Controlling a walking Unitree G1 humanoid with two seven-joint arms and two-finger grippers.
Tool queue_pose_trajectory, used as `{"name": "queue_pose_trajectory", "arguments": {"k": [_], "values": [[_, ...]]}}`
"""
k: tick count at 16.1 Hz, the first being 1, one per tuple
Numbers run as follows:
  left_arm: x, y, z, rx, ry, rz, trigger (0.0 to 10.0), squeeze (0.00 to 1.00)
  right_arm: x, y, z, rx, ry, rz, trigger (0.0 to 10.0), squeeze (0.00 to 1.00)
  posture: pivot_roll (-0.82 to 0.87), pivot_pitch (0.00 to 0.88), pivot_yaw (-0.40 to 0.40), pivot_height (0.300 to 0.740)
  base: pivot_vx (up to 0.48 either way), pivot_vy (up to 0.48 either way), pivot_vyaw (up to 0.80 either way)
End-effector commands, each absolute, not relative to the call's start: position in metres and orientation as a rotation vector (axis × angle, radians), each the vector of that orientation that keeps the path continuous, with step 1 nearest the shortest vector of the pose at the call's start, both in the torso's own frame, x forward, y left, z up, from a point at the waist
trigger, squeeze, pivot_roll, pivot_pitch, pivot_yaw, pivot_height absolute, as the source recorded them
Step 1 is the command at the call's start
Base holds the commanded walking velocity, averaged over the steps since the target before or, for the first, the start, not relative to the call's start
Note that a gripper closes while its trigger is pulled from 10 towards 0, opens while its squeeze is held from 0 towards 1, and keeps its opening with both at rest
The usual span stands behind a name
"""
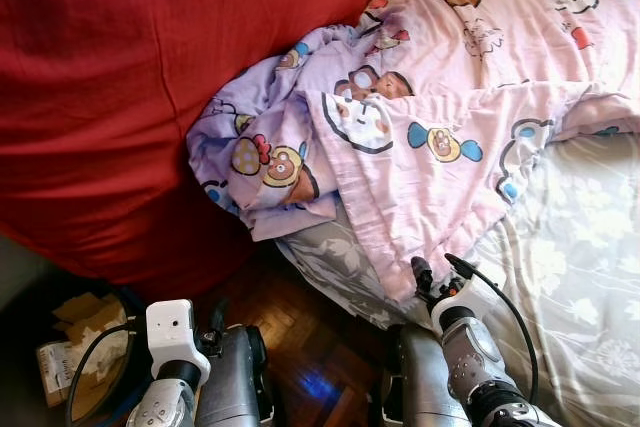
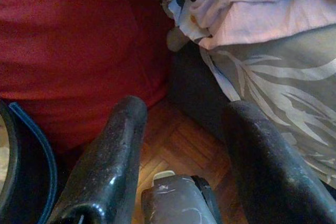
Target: Clean up the room
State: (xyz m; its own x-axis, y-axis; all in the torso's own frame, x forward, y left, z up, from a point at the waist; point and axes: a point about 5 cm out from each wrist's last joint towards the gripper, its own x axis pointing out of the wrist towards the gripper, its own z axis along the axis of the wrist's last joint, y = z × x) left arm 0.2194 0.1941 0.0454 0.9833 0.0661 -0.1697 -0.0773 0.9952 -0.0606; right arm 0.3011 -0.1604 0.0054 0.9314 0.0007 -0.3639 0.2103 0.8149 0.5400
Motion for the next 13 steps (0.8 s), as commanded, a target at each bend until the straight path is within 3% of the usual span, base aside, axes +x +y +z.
{"name": "queue_pose_trajectory", "arguments": {"k": [1, 3, 6, 13], "values": [[0.212, 0.199, 0.039, -0.041, 0.203, 0.087, 10.0, 0.0, 0.294, -0.144, -0.004, 0.636, 0.43, -0.052, 10.0, 0.0, 0.11, 0.277, -0.019, 0.594, 0.0, 0.0, 0.0], [0.214, 0.2, 0.038, -0.042, 0.201, 0.093, 10.0, 0.0, 0.297, -0.147, 0.004, 0.48, 0.356, -0.048, 10.0, 0.0, 0.11, 0.256, -0.022, 0.594, 0.0, 0.0, 0.0], [0.218, 0.199, 0.038, -0.042, 0.197, 0.094, 10.0, 0.0, 0.298, -0.153, 0.009, 0.413, 0.287, -0.086, 10.0, 0.0, 0.11, 0.252, -0.021, 0.594, 0.0, 0.0, 0.0], [0.216, 0.202, 0.036, -0.037, 0.196, 0.1, 10.0, 0.0, 0.283, -0.144, -0.012, 0.441, 0.437, -0.1, 10.0, 0.0, 0.11, 0.252, -0.021, 0.594, 0.0, 0.0, 0.0]]}}
